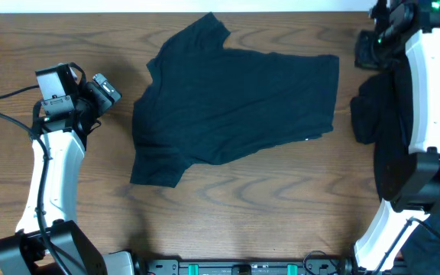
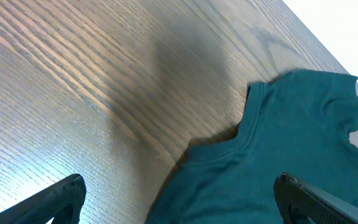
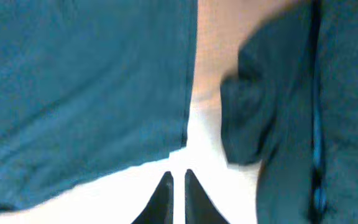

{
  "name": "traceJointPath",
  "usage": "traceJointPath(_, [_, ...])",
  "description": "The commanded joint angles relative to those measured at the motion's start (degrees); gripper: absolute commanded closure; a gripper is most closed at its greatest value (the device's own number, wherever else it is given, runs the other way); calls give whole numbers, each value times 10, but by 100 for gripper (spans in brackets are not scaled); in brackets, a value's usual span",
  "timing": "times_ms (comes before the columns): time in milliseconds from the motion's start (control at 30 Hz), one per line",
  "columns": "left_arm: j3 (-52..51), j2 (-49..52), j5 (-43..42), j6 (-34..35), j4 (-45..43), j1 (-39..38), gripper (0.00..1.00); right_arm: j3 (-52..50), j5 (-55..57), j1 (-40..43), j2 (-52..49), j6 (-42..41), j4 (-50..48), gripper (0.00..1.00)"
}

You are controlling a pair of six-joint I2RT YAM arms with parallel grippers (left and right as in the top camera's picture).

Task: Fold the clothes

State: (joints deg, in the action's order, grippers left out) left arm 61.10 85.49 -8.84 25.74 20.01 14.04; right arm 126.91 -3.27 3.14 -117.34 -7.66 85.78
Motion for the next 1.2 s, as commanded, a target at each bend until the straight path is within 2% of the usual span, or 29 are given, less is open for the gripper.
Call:
traceJointPath(0, [2,3,-2,1,2,-1,2,-3,-13,-6,-10,-26,38,99])
traceJointPath(133, [2,3,-2,1,2,-1,2,-5,-51,-13,-10,-26,106,98])
traceJointPath(233, [2,3,-2,1,2,-1,2,-24,-56,-29,-5,-27,116,99])
traceJointPath(500, [2,3,-2,1,2,-1,2,-171,-68,-91,8,-40,110,98])
traceJointPath(667, [2,3,-2,1,2,-1,2,-261,-68,-99,8,-57,55,91])
traceJointPath(833, [2,3,-1,1,2,-1,2,-329,-68,-87,8,-63,-16,77])
traceJointPath(1033, [2,3,-2,1,2,-1,2,-376,-51,-74,8,-75,-100,75])
traceJointPath(1167, [2,3,-2,1,2,-1,2,-415,-9,-65,8,-101,-155,70])
